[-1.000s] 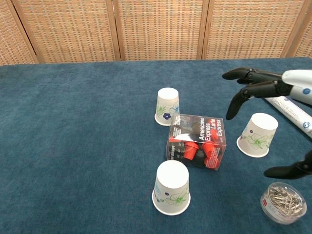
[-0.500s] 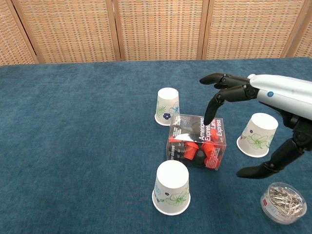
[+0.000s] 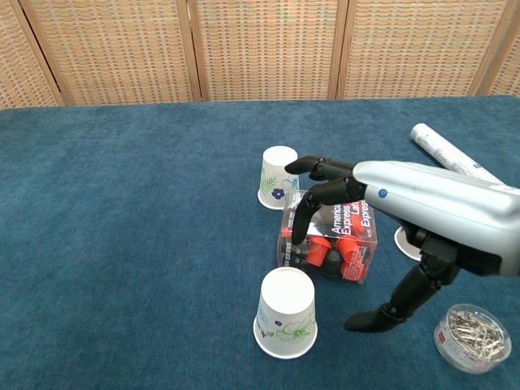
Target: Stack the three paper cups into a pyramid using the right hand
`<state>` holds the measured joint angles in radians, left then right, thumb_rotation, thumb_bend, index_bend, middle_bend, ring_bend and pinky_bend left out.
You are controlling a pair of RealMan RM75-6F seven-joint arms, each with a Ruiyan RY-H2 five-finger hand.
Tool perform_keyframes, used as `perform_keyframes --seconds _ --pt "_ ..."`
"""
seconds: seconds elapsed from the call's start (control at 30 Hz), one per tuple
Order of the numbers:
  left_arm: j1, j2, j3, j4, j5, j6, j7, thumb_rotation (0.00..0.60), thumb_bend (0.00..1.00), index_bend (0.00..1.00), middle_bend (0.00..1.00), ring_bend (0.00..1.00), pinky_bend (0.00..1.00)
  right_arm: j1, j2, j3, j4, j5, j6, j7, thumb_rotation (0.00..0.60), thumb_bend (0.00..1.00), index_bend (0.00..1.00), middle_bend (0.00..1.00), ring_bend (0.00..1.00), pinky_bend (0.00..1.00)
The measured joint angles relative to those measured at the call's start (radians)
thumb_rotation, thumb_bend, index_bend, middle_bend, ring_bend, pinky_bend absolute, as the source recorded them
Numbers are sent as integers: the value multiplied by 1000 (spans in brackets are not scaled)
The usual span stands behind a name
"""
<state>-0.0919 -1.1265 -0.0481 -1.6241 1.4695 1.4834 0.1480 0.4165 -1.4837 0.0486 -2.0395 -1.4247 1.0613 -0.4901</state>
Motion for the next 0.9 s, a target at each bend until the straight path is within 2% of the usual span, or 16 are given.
perform_keyframes --seconds 0.23,0.9 --pt "-1 0 -1 1 1 1 -1 600 312 0 0 0 0 25 -55 10 49 45 -6 -13 600 19 394 0 0 0" --pt "-1 2 -1 -1 -4 -3 -5 600 311 0 0 0 0 80 -135 24 117 115 -17 -19 600 22 355 0 0 0"
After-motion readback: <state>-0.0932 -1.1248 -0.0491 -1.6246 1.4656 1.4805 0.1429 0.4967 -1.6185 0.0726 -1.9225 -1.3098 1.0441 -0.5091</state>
